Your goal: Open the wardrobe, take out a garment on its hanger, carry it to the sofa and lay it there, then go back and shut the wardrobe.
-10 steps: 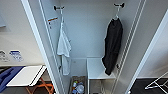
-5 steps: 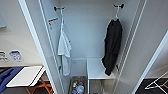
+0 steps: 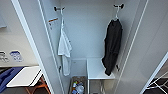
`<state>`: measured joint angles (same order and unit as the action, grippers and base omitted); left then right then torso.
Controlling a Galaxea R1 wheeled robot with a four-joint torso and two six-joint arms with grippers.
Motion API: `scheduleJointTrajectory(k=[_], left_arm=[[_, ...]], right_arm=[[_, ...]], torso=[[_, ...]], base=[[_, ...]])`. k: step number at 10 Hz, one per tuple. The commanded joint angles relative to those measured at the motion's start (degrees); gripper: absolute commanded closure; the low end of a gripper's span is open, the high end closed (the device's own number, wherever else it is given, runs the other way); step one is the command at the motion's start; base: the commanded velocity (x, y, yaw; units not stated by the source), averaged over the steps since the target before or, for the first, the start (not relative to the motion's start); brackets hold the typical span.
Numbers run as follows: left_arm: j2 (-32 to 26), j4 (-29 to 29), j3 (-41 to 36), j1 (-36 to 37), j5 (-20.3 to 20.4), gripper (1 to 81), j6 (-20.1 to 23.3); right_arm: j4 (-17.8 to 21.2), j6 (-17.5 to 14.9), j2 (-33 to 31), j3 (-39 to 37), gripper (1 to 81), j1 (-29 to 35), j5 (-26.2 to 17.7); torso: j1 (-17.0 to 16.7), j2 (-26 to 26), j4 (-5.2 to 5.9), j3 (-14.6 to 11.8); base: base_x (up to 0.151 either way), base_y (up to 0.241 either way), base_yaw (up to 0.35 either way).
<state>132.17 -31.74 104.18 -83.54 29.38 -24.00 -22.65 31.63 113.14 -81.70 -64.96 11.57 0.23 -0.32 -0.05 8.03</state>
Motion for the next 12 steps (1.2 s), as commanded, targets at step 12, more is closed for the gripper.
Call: scheduleJointTrajectory(k=[12], left_arm=[[30.61, -0.25, 36.08, -0.44, -25.42, 1.0, -0.96]], right_arm=[[-8.46, -0.52, 41.38, -49.93, 1.0, -19.9, -8.23]], torso=[[-0.09, -0.04, 0.0, -0.06]], base=[[0.0, 0.0, 0.0]])
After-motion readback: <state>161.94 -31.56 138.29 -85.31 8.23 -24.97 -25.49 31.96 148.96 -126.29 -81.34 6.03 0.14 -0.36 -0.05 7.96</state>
